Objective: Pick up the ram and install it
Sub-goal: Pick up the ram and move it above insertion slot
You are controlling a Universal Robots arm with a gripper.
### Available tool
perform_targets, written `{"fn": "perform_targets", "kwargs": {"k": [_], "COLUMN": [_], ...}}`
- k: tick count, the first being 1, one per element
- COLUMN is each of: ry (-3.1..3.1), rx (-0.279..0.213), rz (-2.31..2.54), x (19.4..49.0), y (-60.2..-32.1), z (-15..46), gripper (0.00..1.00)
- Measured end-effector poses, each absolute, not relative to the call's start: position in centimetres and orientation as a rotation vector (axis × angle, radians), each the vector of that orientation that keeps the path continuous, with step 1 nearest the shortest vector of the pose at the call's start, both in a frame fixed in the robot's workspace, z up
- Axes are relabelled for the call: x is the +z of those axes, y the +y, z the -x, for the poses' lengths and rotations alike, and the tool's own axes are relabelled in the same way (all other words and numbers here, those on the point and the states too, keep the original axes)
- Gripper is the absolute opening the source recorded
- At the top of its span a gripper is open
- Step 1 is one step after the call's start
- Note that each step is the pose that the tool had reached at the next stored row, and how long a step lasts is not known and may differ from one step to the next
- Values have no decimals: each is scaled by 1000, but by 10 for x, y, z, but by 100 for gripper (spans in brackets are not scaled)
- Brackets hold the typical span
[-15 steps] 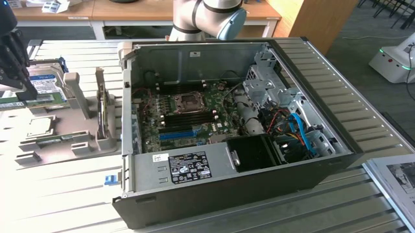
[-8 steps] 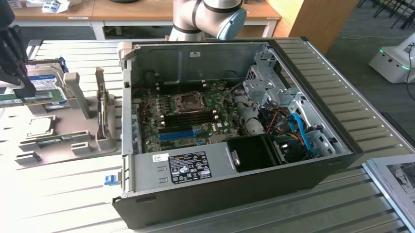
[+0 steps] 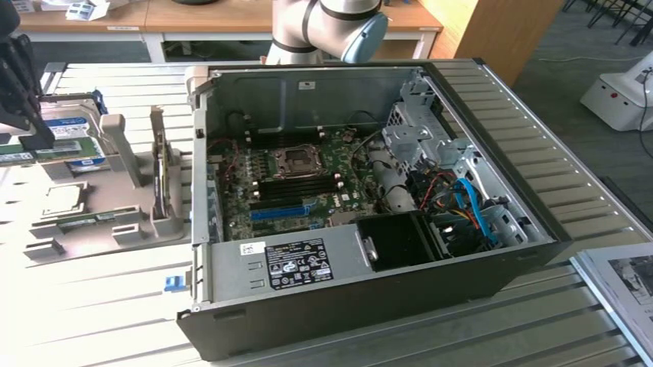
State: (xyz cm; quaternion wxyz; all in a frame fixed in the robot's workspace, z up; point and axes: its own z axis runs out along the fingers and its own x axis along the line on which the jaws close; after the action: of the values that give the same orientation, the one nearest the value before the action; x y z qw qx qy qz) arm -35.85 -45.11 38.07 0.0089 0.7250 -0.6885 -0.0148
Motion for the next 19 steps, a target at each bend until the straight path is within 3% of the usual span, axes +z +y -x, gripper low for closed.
{"fn": "perform_targets", "kwargs": {"k": [19], "ry": [-2148], "rx": [-52], "rz": [-2262], "x": [381], "y": [-451], "z": [324], "gripper": [12]}}
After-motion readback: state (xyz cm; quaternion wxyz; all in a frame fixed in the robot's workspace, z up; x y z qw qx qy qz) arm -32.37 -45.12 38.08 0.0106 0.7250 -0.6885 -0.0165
